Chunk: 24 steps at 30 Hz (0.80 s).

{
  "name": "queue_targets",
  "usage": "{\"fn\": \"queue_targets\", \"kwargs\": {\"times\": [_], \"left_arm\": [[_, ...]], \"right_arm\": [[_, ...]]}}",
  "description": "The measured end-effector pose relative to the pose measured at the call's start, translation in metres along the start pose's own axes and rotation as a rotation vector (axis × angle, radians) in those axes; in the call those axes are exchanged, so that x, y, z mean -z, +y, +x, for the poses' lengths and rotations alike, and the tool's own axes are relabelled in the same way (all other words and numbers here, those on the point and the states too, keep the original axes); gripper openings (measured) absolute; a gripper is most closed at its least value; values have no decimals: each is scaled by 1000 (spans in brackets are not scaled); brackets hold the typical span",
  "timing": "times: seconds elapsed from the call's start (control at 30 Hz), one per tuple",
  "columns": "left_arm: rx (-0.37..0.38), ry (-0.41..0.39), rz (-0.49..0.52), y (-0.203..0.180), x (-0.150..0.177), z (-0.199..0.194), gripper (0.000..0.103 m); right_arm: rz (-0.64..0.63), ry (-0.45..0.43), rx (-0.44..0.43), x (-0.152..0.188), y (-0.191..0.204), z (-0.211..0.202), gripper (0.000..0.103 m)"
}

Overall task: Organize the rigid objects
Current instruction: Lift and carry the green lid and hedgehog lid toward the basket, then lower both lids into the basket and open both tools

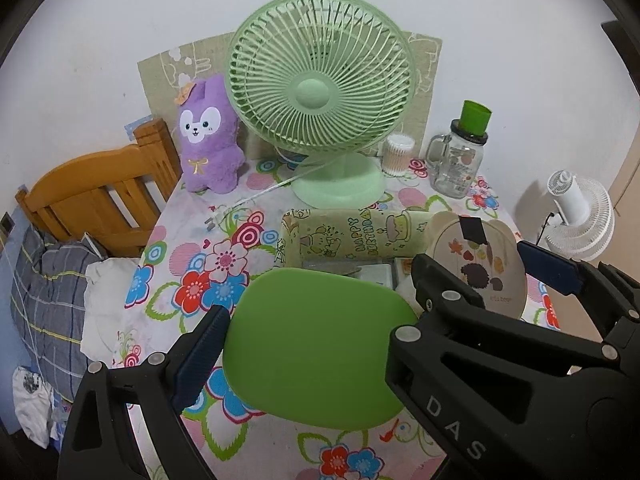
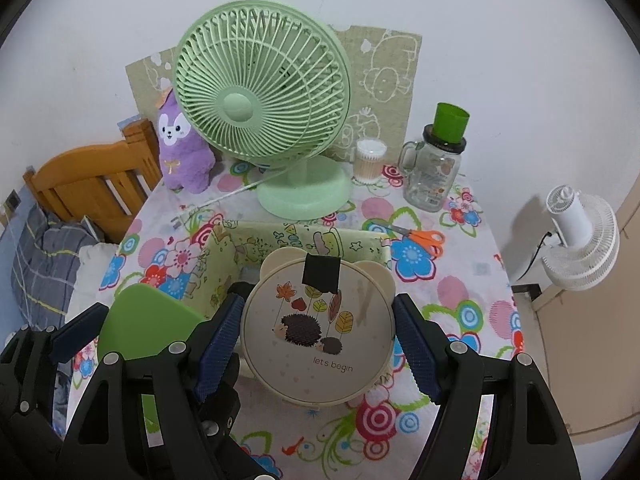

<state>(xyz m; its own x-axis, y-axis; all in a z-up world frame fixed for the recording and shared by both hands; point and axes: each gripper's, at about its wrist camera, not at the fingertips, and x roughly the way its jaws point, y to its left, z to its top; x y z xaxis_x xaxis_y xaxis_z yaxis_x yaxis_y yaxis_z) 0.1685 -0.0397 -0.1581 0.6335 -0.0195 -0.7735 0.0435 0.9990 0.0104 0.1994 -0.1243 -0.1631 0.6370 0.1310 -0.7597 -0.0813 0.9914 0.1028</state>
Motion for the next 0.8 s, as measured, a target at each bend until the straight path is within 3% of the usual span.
{"fn": "queue_targets", "kwargs": {"times": [0.8], "left_arm": [[-35, 89, 5, 3, -8, 81, 96]], "right_arm": [[57, 110, -52, -4, -5, 95, 78]]}}
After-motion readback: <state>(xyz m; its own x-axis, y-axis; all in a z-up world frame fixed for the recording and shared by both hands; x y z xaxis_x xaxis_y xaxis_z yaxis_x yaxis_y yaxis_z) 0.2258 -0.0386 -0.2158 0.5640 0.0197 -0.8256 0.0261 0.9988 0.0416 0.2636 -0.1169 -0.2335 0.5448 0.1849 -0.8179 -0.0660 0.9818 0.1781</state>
